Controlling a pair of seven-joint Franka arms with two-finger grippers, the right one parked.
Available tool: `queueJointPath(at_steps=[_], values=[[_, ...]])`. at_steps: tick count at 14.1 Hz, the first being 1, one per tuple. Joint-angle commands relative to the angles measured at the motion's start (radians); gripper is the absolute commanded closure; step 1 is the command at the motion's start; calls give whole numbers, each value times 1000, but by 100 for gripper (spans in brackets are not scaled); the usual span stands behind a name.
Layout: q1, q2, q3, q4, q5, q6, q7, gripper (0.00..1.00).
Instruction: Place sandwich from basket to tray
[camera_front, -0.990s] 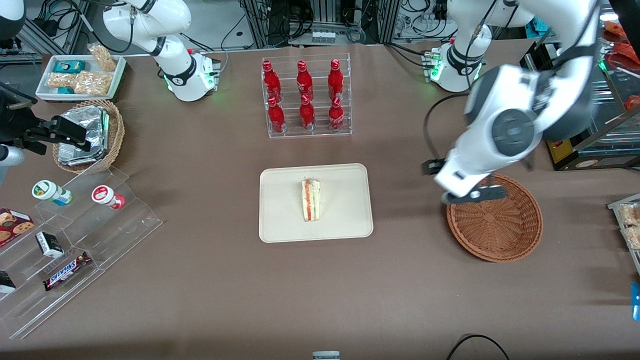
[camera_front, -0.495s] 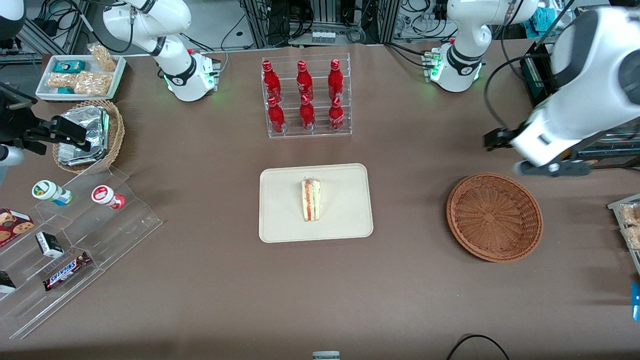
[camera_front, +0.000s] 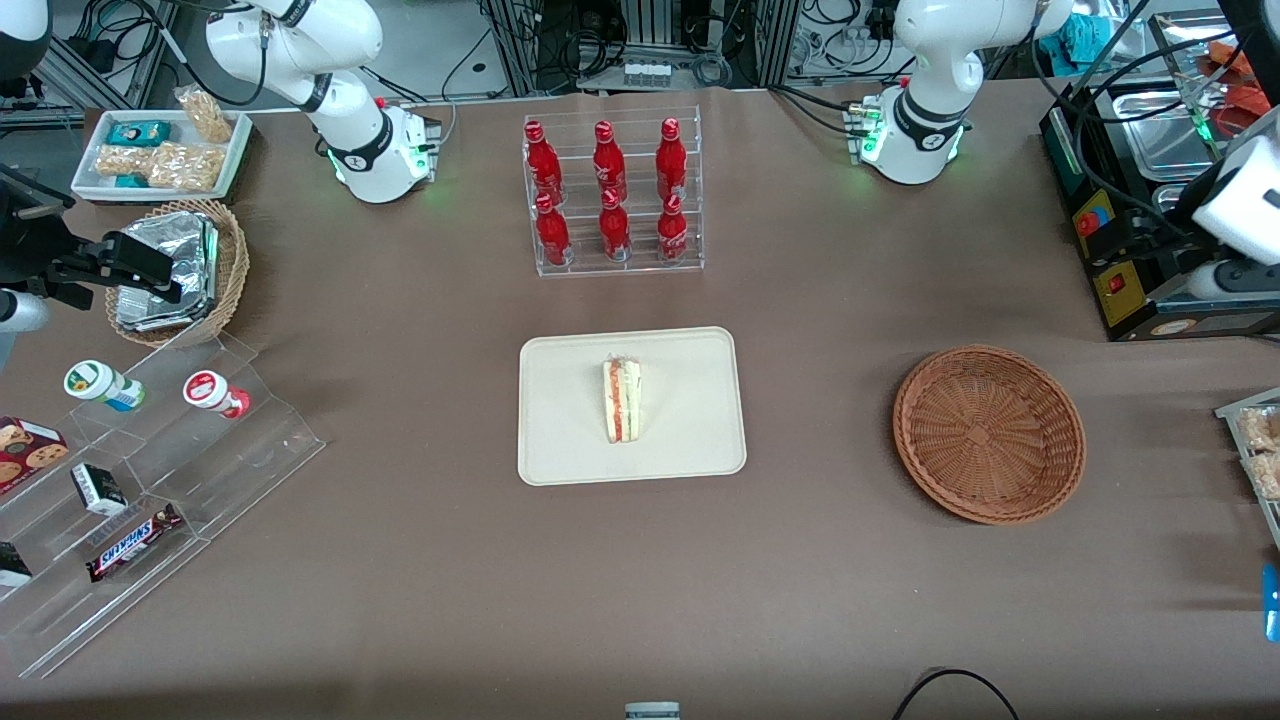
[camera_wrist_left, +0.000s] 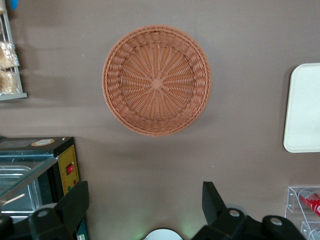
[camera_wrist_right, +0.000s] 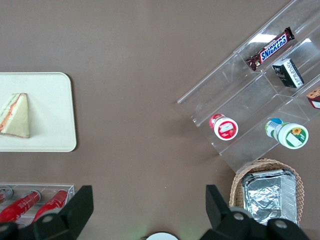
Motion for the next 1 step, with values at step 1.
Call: queueJointPath(at_steps=[1], values=[[8,-5,-7,5,-7,17,3,0]])
